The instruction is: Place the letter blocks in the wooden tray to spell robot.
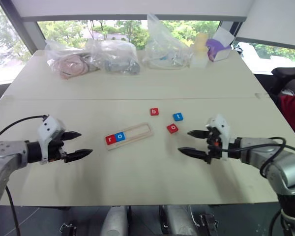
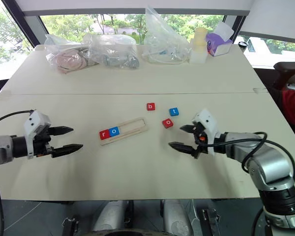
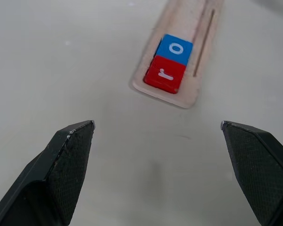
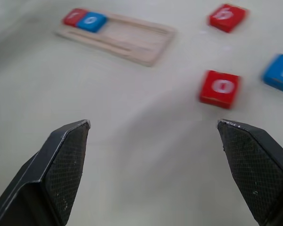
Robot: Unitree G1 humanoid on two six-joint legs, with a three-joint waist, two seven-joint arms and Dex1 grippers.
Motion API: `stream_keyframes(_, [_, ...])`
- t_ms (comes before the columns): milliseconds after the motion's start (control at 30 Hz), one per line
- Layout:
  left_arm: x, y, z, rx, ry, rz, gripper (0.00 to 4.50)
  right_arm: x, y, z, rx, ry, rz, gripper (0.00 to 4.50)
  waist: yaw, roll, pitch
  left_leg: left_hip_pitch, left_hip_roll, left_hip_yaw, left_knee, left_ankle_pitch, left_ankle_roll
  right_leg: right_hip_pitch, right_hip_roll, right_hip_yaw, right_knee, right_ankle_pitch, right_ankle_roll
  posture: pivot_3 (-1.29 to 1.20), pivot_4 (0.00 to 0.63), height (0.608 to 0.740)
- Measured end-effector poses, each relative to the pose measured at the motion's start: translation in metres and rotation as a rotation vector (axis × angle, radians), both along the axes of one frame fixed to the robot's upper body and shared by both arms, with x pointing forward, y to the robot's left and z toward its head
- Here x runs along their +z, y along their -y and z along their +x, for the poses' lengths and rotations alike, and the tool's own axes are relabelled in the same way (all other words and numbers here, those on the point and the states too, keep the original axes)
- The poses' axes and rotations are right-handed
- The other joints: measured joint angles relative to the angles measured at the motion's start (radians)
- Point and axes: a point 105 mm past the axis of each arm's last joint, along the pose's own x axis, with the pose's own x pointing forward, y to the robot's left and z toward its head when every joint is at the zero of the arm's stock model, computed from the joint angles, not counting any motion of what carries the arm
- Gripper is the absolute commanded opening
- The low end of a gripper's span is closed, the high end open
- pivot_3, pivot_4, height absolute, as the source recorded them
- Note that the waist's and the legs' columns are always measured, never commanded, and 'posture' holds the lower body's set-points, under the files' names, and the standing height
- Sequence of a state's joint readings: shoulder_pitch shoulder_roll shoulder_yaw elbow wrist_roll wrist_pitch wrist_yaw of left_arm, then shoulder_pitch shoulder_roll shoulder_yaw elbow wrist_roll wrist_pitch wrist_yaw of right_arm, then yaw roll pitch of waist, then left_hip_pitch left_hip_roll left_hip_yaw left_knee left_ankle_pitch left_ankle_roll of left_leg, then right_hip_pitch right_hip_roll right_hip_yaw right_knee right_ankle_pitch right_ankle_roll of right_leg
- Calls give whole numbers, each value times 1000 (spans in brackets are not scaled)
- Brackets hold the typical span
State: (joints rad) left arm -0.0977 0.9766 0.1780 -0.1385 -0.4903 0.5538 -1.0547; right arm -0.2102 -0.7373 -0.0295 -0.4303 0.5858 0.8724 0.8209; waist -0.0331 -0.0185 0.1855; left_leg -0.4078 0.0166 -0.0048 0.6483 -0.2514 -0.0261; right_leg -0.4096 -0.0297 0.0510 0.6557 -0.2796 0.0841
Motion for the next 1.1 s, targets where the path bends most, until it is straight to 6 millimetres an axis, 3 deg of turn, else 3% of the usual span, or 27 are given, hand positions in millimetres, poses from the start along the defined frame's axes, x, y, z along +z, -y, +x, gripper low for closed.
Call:
stream_keyframes(100, [-7, 13, 9, -85, -5, 22, 4500, -3, -23, -9, 51, -5, 32, 4455, 0, 0, 0, -1, 0, 0, 0, 0, 0, 0, 0, 0, 0, 1, 1, 0, 150, 735])
stream_keyframes(267, [-25, 35, 19, -162, -5, 30, 4500, -9, -37, -17, 59, -5, 32, 4455, -2, 0, 0, -1, -1, 1, 0, 0, 0, 0, 0, 0, -1, 2, 3, 0, 150, 735])
stream_keyframes(800, [-50, 55, 38, -185, 101, 55, 4500, -11, -40, -17, 18, 10, 26, 4455, 24, 3, -7, 2, -1, 0, 4, 0, 0, 5, 0, 0, 0, 2, 3, 0, 150, 735])
stream_keyframes(933, [-52, 57, 36, -205, 91, 53, 3224, -12, -38, -14, 8, 15, 22, 4500, 23, 5, -10, 2, -1, 0, 4, 0, 0, 5, 0, 0, 0, 2, 3, 0, 150, 735])
stream_keyframes(1100, [-53, 57, 38, -211, 83, 56, 3089, -13, -34, -12, -7, 16, 13, 4500, 23, 6, -13, 3, -1, 0, 4, 0, 0, 6, 0, 0, 0, 2, 3, 0, 150, 735])
